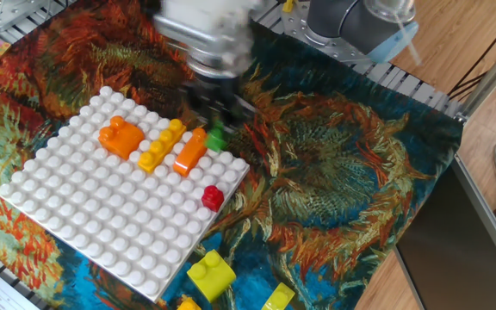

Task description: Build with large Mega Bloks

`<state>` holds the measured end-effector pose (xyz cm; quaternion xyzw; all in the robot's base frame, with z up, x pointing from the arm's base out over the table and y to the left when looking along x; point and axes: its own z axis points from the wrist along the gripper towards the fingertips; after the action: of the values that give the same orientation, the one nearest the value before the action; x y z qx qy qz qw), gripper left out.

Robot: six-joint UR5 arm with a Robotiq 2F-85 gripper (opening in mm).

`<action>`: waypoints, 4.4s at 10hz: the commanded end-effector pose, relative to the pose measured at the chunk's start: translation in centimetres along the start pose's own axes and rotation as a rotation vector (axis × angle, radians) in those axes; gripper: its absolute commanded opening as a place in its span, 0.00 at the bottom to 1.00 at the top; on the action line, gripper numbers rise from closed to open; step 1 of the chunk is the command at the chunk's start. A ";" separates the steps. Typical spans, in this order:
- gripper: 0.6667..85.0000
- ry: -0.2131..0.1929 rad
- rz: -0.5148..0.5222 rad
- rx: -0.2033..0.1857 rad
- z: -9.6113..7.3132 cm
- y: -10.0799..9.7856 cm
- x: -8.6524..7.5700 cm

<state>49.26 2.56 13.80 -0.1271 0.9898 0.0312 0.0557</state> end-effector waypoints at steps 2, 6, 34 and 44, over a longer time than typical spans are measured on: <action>0.01 -0.016 0.087 -0.007 -0.7 -4.7 0.1; 0.01 -0.033 -0.009 0.014 -0.8 -12.6 -1.9; 0.01 -0.022 0.090 -0.139 3.4 -25.7 -3.7; 0.01 -0.032 0.085 -0.133 5.5 -27.1 -2.6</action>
<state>59.18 -22.72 7.38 -0.0915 0.9895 0.0962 0.0574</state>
